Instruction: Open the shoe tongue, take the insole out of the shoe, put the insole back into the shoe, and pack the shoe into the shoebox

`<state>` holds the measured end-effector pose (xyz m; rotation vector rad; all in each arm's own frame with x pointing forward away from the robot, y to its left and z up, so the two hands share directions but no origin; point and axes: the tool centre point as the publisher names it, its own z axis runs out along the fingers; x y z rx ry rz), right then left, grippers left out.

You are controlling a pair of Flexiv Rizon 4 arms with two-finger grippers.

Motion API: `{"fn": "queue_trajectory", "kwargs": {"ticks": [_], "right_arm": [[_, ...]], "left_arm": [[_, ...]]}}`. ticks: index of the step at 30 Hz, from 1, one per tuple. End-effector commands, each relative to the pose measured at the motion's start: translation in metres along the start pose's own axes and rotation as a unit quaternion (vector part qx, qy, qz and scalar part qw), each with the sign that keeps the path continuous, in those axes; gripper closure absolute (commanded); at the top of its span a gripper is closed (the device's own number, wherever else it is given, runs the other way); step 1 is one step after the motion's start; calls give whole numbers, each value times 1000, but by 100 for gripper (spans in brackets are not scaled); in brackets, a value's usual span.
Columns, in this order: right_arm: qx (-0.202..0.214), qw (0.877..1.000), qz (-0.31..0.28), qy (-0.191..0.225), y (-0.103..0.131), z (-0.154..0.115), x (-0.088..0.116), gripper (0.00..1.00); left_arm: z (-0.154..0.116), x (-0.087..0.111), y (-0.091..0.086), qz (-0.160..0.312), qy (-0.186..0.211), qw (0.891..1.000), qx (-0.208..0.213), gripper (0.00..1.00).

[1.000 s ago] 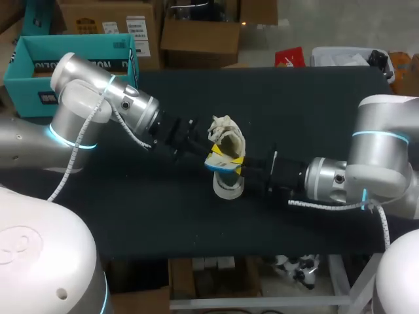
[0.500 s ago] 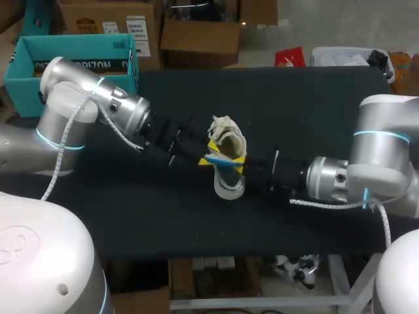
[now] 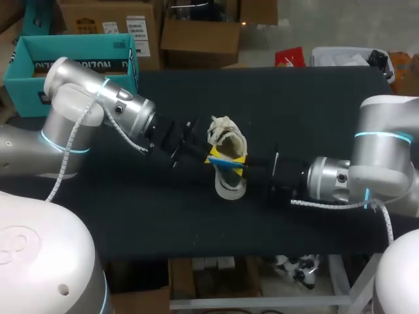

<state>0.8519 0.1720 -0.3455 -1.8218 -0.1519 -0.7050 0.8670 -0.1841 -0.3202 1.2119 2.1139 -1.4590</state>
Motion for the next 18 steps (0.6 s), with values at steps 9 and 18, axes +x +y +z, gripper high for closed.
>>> {"fn": "queue_trajectory", "kwargs": {"ticks": [9,18], "right_arm": [[-39,999,-12,-10,-36,-1,-10,65],[-52,998,-20,-11,-34,3,-10,100]], "left_arm": [[3,3,5,-4,-7,1000,-4,100],[4,3,6,-5,-7,1000,-10,100]]}}
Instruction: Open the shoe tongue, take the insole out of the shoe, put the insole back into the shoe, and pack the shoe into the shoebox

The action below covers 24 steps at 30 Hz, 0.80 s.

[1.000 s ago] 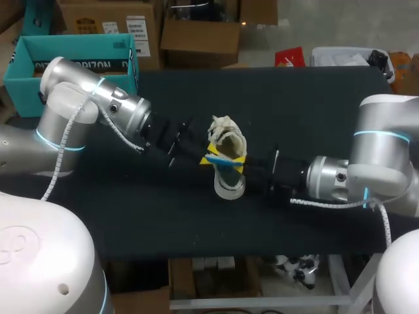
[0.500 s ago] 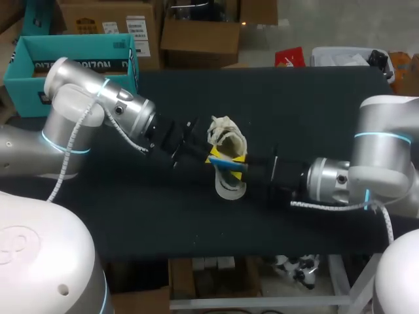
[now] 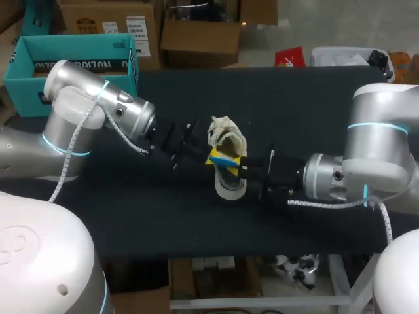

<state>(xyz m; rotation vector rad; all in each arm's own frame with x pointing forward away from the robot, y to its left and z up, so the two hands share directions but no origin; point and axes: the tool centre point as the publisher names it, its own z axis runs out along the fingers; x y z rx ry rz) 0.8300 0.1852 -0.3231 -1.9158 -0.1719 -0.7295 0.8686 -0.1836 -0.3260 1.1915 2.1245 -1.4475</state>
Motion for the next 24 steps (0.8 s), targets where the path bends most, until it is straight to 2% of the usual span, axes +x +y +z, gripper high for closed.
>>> {"fn": "queue_trajectory", "kwargs": {"ticks": [1,7,16,19,24], "right_arm": [[-8,1000,-1,-1,-1,4,-1,100],[-7,1000,-3,-4,14,9,6,100],[-13,1000,3,-10,28,16,12,100],[-16,1000,-3,-10,24,16,10,100],[-34,999,-20,-12,7,13,7,100]], "left_arm": [[3,0,2,-1,-5,1000,-6,100],[6,-4,12,-7,-13,1000,-22,100],[8,-3,26,-26,-18,999,-24,100],[6,-2,26,-26,-22,999,-22,100],[1,-3,14,-8,-28,999,-13,100]]}}
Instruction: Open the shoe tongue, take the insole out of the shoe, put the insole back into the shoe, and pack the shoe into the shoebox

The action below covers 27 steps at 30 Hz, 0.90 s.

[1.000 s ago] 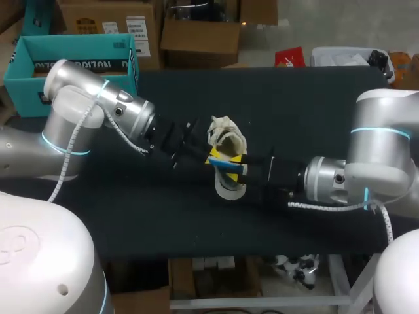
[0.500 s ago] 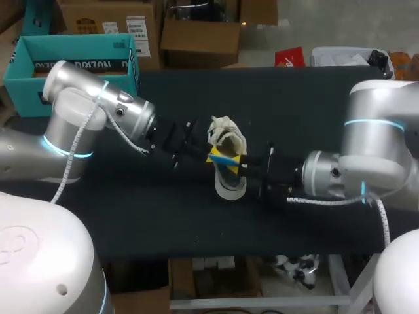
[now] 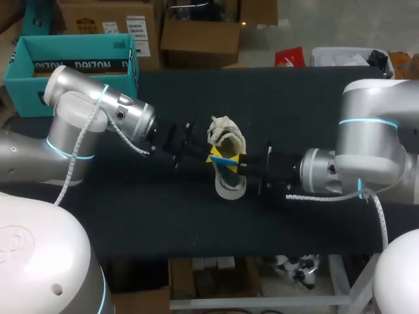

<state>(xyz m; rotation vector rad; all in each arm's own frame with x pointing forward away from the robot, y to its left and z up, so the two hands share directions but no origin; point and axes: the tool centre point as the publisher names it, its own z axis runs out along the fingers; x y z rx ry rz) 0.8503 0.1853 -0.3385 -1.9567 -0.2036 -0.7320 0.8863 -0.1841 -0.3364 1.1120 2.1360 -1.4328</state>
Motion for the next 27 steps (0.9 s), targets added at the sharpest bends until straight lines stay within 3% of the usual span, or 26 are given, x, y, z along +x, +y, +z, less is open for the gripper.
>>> {"fn": "queue_trajectory", "kwargs": {"ticks": [1,11,27], "right_arm": [[-21,1000,-11,0,-17,-1,-1,100],[-39,998,-43,-12,-24,-3,-1,100],[-27,998,-48,-26,12,5,3,100]], "left_arm": [[-1,2,-10,12,-8,1000,6,100],[0,-2,-22,45,-22,999,1,100],[5,3,-14,44,-18,998,-31,100]]}}
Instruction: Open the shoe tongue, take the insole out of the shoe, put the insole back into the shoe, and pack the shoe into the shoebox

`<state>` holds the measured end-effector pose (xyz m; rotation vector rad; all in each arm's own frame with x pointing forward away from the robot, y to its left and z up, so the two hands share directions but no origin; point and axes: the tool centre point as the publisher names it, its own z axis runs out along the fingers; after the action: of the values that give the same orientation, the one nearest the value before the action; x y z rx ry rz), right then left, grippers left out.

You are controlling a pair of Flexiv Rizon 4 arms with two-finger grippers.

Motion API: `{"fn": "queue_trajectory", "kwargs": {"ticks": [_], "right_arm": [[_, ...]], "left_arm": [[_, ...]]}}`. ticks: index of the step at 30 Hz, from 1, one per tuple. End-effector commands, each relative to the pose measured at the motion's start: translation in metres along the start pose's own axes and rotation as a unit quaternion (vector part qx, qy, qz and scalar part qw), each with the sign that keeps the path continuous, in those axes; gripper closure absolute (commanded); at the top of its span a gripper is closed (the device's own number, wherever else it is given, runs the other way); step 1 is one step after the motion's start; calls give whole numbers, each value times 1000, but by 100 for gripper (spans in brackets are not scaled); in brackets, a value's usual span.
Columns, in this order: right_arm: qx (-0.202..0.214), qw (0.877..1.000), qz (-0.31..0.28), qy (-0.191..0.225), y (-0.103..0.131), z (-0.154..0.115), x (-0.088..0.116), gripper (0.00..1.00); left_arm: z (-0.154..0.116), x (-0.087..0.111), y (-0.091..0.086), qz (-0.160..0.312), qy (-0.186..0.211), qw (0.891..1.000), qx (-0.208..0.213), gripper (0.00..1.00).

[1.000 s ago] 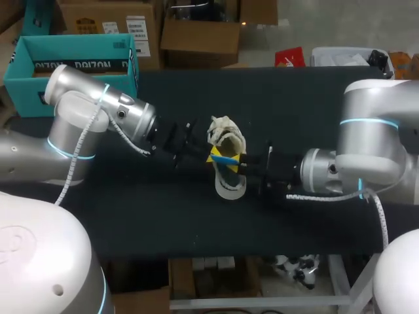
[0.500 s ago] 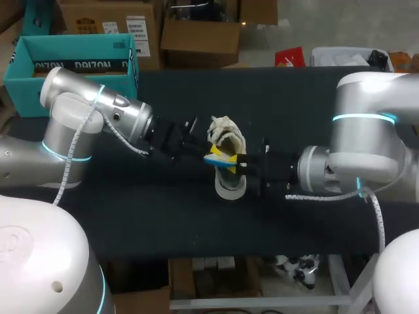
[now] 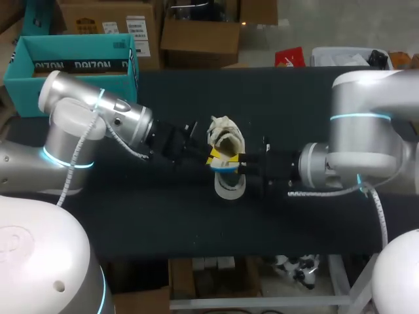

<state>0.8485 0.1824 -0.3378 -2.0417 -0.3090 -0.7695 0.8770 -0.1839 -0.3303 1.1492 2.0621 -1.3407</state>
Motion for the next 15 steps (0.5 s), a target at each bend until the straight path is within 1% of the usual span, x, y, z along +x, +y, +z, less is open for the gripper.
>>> {"fn": "queue_trajectory", "kwargs": {"ticks": [1,7,13,15], "right_arm": [[7,1000,2,-4,13,9,3,100],[3,1000,8,-6,18,11,4,100],[1,1000,18,-6,22,12,5,100],[0,1000,21,-6,23,12,5,100]], "left_arm": [[6,0,-2,-3,-5,1000,-8,100],[9,-3,11,-13,-9,1000,-20,100],[11,-1,18,-26,-11,999,-22,100],[11,-1,18,-28,-11,999,-21,92]]}}
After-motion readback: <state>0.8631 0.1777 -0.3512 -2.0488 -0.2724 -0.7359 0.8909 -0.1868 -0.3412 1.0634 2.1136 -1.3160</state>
